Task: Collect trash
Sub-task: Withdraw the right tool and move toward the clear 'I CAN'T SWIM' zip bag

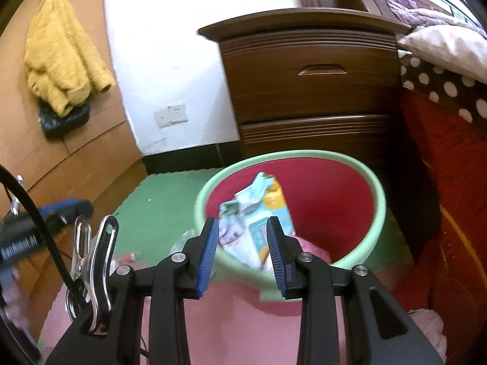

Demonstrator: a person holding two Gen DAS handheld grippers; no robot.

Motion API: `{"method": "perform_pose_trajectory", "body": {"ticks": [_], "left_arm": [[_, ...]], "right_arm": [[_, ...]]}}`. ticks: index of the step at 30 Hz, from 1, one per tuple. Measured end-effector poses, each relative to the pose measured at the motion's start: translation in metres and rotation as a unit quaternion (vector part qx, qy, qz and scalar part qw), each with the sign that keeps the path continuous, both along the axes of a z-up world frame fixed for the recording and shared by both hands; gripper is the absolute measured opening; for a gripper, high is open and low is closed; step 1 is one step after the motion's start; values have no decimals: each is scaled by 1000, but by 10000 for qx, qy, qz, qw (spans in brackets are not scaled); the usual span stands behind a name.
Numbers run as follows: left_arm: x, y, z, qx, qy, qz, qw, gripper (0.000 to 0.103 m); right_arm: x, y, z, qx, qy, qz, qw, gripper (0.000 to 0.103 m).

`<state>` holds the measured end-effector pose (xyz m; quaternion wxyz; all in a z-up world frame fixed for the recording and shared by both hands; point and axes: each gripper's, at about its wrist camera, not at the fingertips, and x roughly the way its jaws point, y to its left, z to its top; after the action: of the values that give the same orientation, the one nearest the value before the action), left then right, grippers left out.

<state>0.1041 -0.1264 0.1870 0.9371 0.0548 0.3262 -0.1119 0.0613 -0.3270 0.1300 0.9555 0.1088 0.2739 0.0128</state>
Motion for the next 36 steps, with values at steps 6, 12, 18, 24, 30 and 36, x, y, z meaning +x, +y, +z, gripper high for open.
{"method": "perform_pose_trajectory", "body": {"ticks": [6,12,18,24,30,36], "left_arm": [[-21,56,12,309,-71,423,9986,32],[-38,122,30,523,-209,1039,9930,32],[-51,192,51,884,-359,1733,9802,32],[-74,268,65,1323,-346,2503,9585,32],[-88,310,35,1218,94,2811,9519,32],[-80,312,-21,818,659,2693,9573,32]], "right_arm": [[-7,21,-3,-90,55,202,9997,33],[-10,37,-5,-86,72,357,9993,33],[-12,55,-10,-150,108,560,9983,33],[-10,70,-18,-237,195,741,9968,33],[-6,88,-27,-294,367,922,9946,33],[-11,110,-42,-395,531,1099,9917,33]]}}
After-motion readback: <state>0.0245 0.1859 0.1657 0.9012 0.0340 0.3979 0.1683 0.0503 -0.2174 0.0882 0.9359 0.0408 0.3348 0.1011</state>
